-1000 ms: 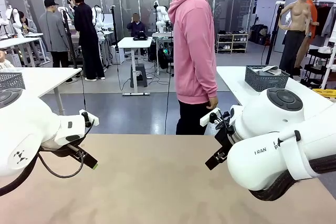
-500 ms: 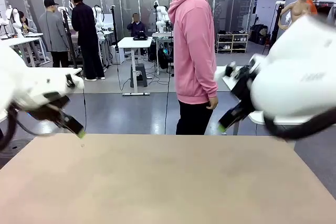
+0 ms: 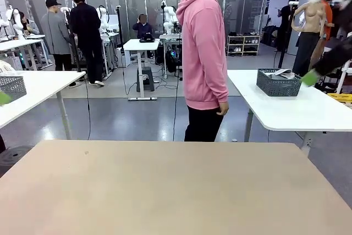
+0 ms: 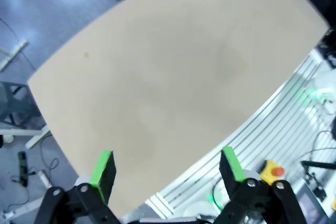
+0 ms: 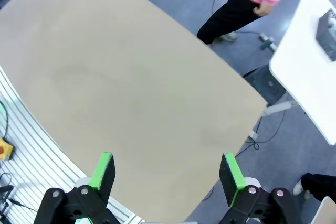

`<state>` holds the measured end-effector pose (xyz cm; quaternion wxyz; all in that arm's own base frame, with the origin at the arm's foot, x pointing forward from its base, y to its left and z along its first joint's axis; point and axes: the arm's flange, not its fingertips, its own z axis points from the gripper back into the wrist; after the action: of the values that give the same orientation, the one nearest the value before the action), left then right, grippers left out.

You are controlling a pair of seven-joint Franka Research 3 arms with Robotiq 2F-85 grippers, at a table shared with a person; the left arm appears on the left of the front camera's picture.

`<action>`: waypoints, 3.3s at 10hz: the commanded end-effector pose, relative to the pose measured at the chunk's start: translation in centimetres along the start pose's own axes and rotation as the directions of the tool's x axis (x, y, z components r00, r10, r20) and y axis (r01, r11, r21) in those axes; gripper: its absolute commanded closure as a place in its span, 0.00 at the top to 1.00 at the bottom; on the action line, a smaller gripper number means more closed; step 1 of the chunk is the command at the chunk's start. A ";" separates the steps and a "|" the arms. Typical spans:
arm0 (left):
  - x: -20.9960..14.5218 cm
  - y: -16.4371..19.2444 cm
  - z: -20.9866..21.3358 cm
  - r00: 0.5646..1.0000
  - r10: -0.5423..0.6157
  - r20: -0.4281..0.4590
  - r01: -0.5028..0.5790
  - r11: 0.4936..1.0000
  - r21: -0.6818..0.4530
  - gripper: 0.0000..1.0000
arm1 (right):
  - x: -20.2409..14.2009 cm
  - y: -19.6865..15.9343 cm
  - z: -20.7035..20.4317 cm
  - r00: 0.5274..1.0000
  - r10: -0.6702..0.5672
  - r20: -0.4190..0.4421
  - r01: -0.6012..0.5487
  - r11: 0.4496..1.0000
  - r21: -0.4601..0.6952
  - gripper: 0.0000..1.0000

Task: Fold the towels and place them in the basket.
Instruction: When a person lays out a Towel with hook on the table, fold it in half twice.

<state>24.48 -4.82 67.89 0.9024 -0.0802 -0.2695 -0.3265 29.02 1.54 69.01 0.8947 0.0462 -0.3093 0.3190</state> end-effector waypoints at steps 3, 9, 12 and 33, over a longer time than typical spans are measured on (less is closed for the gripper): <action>-3.9 -1.1 7.6 0.995 0.029 0.090 -0.035 0.997 0.064 1.00 | -5.0 -0.8 6.2 0.997 -0.002 0.074 0.007 0.998 -0.062 1.00; -4.6 -1.5 8.8 0.993 0.031 0.115 -0.040 0.996 0.075 1.00 | -5.5 -0.4 7.9 0.995 -0.025 0.101 0.032 0.997 -0.065 1.00; -4.6 -1.5 8.8 0.993 0.031 0.115 -0.040 0.996 0.075 1.00 | -5.5 -0.4 7.9 0.995 -0.025 0.101 0.032 0.997 -0.065 1.00; -4.6 -1.5 8.8 0.993 0.031 0.115 -0.040 0.996 0.075 1.00 | -5.5 -0.4 7.9 0.995 -0.025 0.101 0.032 0.997 -0.065 1.00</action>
<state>16.68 -0.74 72.31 0.8931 -0.0707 -0.3329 -0.2943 21.72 -3.98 72.14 0.8831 0.0366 -0.3644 0.2935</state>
